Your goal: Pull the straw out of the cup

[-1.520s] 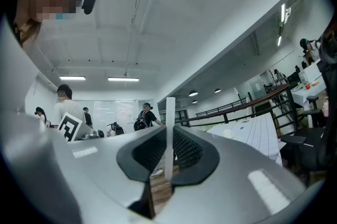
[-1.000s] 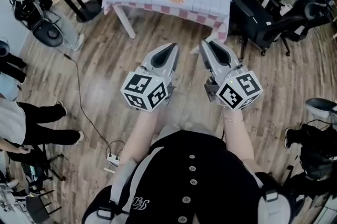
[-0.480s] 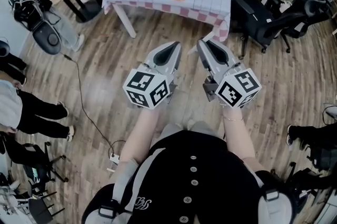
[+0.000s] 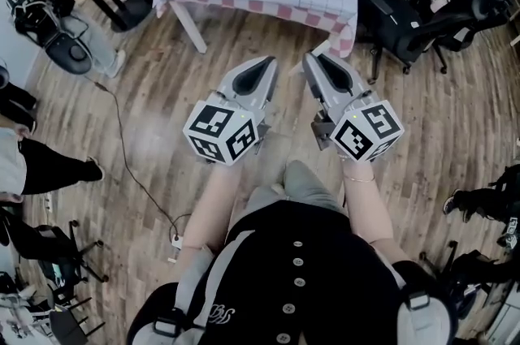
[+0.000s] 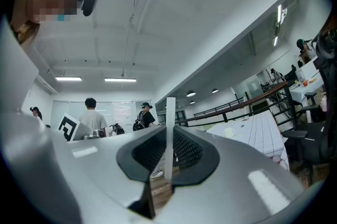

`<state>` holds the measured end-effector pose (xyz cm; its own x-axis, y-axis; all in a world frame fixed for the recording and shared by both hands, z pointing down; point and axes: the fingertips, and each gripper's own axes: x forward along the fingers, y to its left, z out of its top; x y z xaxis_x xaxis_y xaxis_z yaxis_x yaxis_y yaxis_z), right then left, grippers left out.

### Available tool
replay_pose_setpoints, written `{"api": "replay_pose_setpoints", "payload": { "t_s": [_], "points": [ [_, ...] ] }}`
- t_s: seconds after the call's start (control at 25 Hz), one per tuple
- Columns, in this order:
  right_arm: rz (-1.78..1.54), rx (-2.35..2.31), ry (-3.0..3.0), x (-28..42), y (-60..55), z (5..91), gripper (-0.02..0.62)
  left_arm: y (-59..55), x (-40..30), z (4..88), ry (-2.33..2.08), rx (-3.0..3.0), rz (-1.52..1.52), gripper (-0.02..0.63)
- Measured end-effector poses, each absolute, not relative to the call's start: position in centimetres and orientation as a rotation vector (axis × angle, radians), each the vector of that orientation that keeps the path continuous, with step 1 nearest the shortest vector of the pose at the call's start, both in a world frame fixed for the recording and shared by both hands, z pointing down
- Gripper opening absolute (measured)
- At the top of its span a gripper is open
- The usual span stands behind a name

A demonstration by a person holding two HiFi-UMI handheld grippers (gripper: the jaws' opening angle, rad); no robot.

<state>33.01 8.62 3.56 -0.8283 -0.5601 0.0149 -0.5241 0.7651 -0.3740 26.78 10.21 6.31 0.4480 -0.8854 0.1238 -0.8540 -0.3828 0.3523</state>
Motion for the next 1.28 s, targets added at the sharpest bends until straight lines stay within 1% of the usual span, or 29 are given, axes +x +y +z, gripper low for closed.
{"api": "replay_pose_setpoints", "payload": {
  "t_s": [0.36,1.0,1.28],
  "points": [
    [-0.569,-0.849,2.889,30.5,3.3,6.4,0.032,4.4,25.3,8.6,-1.471,2.316,-0.166,-0.002],
    [-0.606,-0.795,2.892,27.5,-16.3,11.0,0.032,-14.1,22.7,13.4,-1.508,2.264,-0.146,-0.002],
    [-0.650,-0.778,2.904,28.0,-21.3,13.4,0.032,-19.0,22.7,15.6,-1.533,2.233,-0.119,-0.002]
  ]
}}
